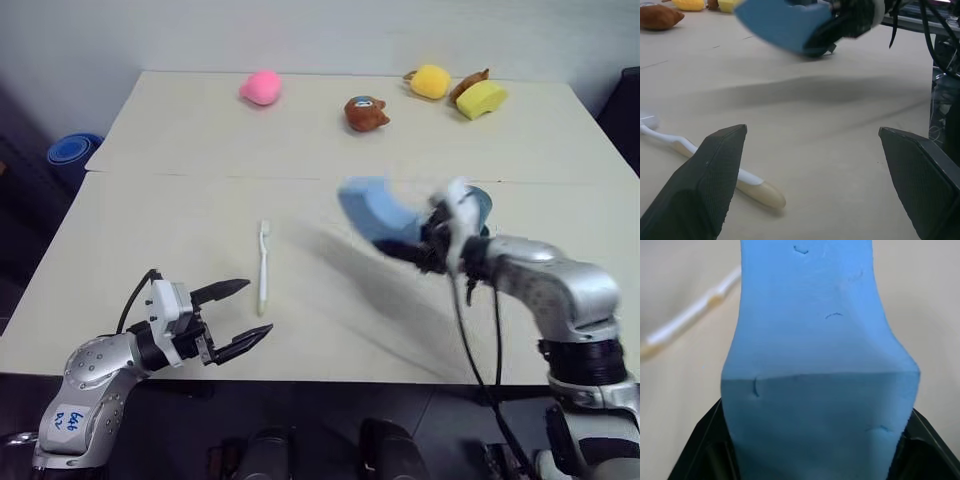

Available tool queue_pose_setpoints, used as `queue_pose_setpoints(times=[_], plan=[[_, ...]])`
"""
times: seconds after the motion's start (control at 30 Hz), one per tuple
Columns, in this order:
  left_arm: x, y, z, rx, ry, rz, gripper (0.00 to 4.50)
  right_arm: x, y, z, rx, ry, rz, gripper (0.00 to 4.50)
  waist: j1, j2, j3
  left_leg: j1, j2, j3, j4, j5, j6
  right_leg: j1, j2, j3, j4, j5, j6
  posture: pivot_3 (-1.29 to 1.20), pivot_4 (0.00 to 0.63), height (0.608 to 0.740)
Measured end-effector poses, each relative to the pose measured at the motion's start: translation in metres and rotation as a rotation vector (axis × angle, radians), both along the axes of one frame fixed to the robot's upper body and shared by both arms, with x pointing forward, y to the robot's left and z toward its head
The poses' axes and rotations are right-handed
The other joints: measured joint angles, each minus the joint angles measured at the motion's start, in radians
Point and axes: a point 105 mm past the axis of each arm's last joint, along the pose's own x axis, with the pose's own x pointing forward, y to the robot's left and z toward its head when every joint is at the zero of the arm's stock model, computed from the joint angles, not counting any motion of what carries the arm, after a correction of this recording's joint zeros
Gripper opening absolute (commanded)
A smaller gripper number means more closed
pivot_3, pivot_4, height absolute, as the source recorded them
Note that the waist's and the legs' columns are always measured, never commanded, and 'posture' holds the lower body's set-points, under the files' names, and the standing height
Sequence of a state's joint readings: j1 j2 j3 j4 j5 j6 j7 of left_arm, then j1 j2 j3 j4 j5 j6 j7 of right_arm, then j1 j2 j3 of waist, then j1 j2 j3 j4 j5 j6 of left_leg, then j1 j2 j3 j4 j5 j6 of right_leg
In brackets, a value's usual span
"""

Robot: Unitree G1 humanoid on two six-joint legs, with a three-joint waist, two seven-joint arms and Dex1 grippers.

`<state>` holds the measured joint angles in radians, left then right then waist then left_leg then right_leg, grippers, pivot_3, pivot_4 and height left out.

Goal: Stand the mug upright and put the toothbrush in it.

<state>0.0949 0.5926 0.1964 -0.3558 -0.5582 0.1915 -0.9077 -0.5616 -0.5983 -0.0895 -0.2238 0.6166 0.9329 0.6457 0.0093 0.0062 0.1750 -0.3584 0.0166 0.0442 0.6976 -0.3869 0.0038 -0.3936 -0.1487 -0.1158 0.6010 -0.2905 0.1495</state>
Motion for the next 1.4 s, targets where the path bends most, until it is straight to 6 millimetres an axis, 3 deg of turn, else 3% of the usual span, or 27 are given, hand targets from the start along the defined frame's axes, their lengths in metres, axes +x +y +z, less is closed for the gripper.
queue_pose_setpoints(times=[0.1,0.17,0.2,0.23,0.33,0.37,0.4,0.47,0.5,0.63,0.73,0.83,0.9,0.93,1.0,1.1,1.13,1.2,1.3,1.4], plan=[[0.001,-0.002,0.002,-0.006,-0.007,-0.01,4.5,-0.01,-0.039,0.021,0.093,-0.068,-0.075,2.64,0.013,0.0,0.0,0.0,0.0,0.0,0.0,0.0,0.0,0.0,0.0,0.0,0.0,0.0,0.0,0.0,0.15,0.74],[0.004,-0.005,0.007,-0.018,-0.015,-0.024,4.5,-0.014,-0.123,0.028,0.073,-0.086,-0.359,2.64,0.027,0.0,0.0,0.0,-0.002,0.001,0.001,0.0,0.001,0.001,-0.001,0.001,-0.001,0.0,0.001,0.0,0.15,0.74],[0.005,-0.006,0.009,-0.021,-0.022,-0.03,4.5,-0.016,-0.143,0.029,0.045,-0.087,-0.435,2.64,0.027,0.0,0.0,0.0,-0.002,0.001,0.001,0.0,0.001,0.002,-0.001,0.001,-0.001,0.0,0.001,0.0,0.15,0.74],[0.007,-0.009,0.014,-0.028,-0.032,-0.044,4.5,-0.018,-0.177,0.024,-0.022,-0.068,-0.565,2.64,0.025,0.0,0.0,0.001,-0.001,0.003,0.001,0.0,0.001,0.002,0.0,0.001,-0.002,0.0,0.001,0.0,0.15,0.74],[0.01,-0.014,0.021,-0.031,-0.056,-0.064,4.5,-0.022,-0.223,0.007,-0.125,0.01,-0.754,2.64,0.018,0.0,0.0,0.002,-0.001,0.005,0.001,0.0,0.001,0.002,0.0,0.002,-0.002,0.0,0.001,0.0,0.15,0.74],[0.011,-0.018,0.025,-0.032,-0.067,-0.082,4.5,-0.026,-0.249,-0.008,-0.192,0.071,-0.863,2.64,0.014,0.0,0.0,0.003,0.0,0.007,0.0,0.0,0.001,0.002,0.0,0.003,-0.002,0.0,0.001,0.0,0.15,0.74],[0.012,-0.021,0.026,-0.031,-0.072,-0.095,4.5,-0.028,-0.263,-0.019,-0.245,0.117,-0.92,2.64,0.012,0.0,0.0,0.003,0.0,0.007,0.0,0.0,0.001,0.002,0.0,0.003,-0.002,0.0,0.001,0.0,0.15,0.74],[0.012,-0.026,0.029,-0.03,-0.079,-0.116,4.5,-0.032,-0.278,-0.039,-0.319,0.188,-0.976,3.23,0.004,0.0,0.0,0.004,0.0,0.009,-0.001,0.001,0.001,0.002,0.0,0.003,-0.002,0.0,0.001,0.0,0.15,0.74],[0.012,-0.029,0.03,-0.029,-0.078,-0.136,4.5,-0.032,-0.286,-0.061,-0.379,0.252,-0.988,3.45,-0.016,0.002,0.0,0.005,0.001,0.011,-0.003,0.001,0.001,0.001,0.0,0.003,-0.002,0.0,0.001,0.0,0.15,0.74],[0.015,-0.034,0.031,-0.028,-0.077,-0.164,4.5,-0.021,-0.295,-0.063,-0.397,0.252,-0.973,4.48,-0.034,0.007,0.001,0.005,0.002,0.012,-0.004,0.001,0.001,0.0,0.0,0.002,-0.003,0.0,0.001,0.0,0.15,0.74],[0.017,-0.03,0.028,-0.028,-0.059,-0.151,4.5,-0.028,-0.302,-0.053,-0.418,0.253,-0.948,4.48,-0.026,0.01,0.002,0.003,0.001,0.012,-0.003,0.001,0.001,0.0,0.0,0.002,-0.004,0.001,0.001,0.0,0.15,0.74],[0.018,-0.026,0.026,-0.02,-0.054,-0.143,4.5,-0.041,-0.299,-0.012,-0.446,0.198,-0.863,4.48,-0.009,0.015,0.005,0.003,0.002,0.011,-0.002,0.001,0.001,0.0,0.0,0.002,-0.005,0.001,0.001,0.0,0.15,0.74],[0.019,-0.022,0.023,-0.019,-0.041,-0.131,4.5,-0.044,-0.276,0.023,-0.396,0.14,-0.786,4.48,-0.007,0.015,0.005,0.003,0.002,0.011,-0.001,0.001,0.001,0.0,0.0,0.002,-0.004,0.001,0.001,0.0,0.15,0.74],[0.02,-0.021,0.021,-0.018,-0.036,-0.125,4.5,-0.044,-0.254,0.039,-0.331,0.124,-0.732,4.48,-0.008,0.014,0.005,0.003,0.003,0.011,0.0,0.0,0.001,0.001,0.001,0.002,-0.004,0.001,0.001,0.0,0.15,0.74],[0.02,-0.02,0.022,-0.017,-0.042,-0.125,4.5,-0.043,-0.229,0.046,-0.249,0.144,-0.668,4.48,-0.009,0.01,0.004,0.003,0.004,0.01,0.0,0.0,0.001,0.001,0.001,0.002,-0.004,0.001,0.001,0.0,0.15,0.74],[0.023,-0.018,0.02,-0.014,-0.039,-0.115,4.5,-0.027,-0.176,0.032,-0.07,0.22,-0.539,4.48,-0.011,0.005,0.002,0.003,0.004,0.009,0.0,0.0,0.0,0.001,0.002,0.002,-0.004,0.001,0.0,0.0,0.15,0.74],[0.023,-0.018,0.019,-0.013,-0.035,-0.114,4.5,-0.024,-0.168,0.026,-0.059,0.244,-0.521,4.48,-0.01,0.005,0.002,0.003,0.004,0.009,0.0,0.0,0.0,0.001,0.002,0.002,-0.004,0.001,0.0,0.0,0.15,0.74],[0.023,-0.02,0.016,-0.012,-0.027,-0.115,4.5,-0.01,-0.147,-0.009,-0.073,0.371,-0.524,4.48,0.0,0.006,0.003,0.001,0.002,0.008,0.0,0.0,0.0,-0.001,0.0,0.002,-0.004,0.001,0.0,0.0,0.15,0.74],[0.023,-0.021,0.016,-0.012,-0.026,-0.114,4.5,-0.001,-0.145,-0.024,-0.109,0.412,-0.574,4.48,0.017,0.008,0.003,-0.002,0.0,0.007,0.0,0.0,0.0,-0.002,0.0,0.0,-0.004,0.001,0.0,0.0,0.15,0.74],[0.023,-0.021,0.017,-0.011,-0.03,-0.107,4.5,0.017,-0.146,-0.024,-0.124,0.388,-0.639,4.48,0.012,0.007,0.003,-0.002,0.001,0.008,0.0,0.0,0.0,-0.002,0.0,0.0,-0.004,0.001,0.001,0.0,0.15,0.74]])
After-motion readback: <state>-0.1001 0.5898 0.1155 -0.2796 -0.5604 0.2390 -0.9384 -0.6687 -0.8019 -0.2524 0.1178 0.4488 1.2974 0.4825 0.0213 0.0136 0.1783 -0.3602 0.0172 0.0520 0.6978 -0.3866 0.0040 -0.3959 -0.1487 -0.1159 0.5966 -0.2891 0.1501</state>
